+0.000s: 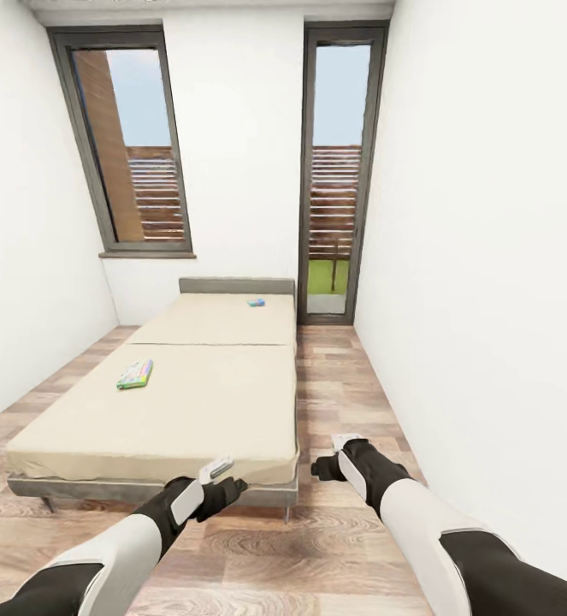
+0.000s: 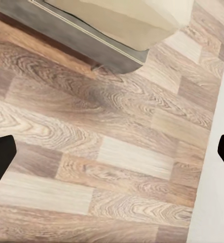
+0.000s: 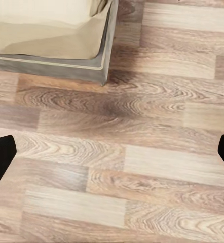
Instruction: Put all the toys in the child's room - the three board games (two on the bed and one on the table), the two jigsaw puzzles on the table, and the tennis ball on the table - inside the toy box on the table in the child's room.
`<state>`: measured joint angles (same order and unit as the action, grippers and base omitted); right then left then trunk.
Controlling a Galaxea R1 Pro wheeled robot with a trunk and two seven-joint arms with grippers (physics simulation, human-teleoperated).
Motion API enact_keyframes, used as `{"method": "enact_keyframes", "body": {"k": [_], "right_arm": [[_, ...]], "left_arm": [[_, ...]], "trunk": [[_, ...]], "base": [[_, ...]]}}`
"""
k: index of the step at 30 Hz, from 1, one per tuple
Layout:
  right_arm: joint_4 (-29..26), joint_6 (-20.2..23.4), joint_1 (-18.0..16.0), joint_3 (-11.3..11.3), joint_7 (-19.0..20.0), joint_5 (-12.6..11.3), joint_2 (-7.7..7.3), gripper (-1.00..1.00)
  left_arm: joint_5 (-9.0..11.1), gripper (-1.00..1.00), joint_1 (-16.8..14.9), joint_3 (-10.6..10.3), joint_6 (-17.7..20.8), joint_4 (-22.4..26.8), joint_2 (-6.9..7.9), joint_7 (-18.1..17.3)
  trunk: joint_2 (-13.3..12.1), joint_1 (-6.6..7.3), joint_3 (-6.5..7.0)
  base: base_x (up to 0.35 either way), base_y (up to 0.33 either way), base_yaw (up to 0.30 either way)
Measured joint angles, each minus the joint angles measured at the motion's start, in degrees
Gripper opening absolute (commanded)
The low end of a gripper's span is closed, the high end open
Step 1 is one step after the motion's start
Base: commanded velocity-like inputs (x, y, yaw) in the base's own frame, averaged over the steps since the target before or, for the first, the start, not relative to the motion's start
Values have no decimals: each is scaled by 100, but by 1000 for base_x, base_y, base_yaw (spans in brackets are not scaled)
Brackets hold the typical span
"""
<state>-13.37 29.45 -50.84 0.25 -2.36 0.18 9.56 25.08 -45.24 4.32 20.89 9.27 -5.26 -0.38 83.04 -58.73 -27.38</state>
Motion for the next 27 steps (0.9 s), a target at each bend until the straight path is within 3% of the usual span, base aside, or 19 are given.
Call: {"method": "enact_keyframes", "body": {"k": [17,27], "right_arm": [[-47,17,-4,7,1,1,-41,100],[-57,0,0,9,12,0,-43,100]], "left_arm": [[88,100,69,20,-9,40,-15,-50],[92,100,77,-3,-11,44,-19,-63]], "trunk": [[0,0,-45],[1,3,-65]], "base": [[4,11,296],[163,148,205]]}}
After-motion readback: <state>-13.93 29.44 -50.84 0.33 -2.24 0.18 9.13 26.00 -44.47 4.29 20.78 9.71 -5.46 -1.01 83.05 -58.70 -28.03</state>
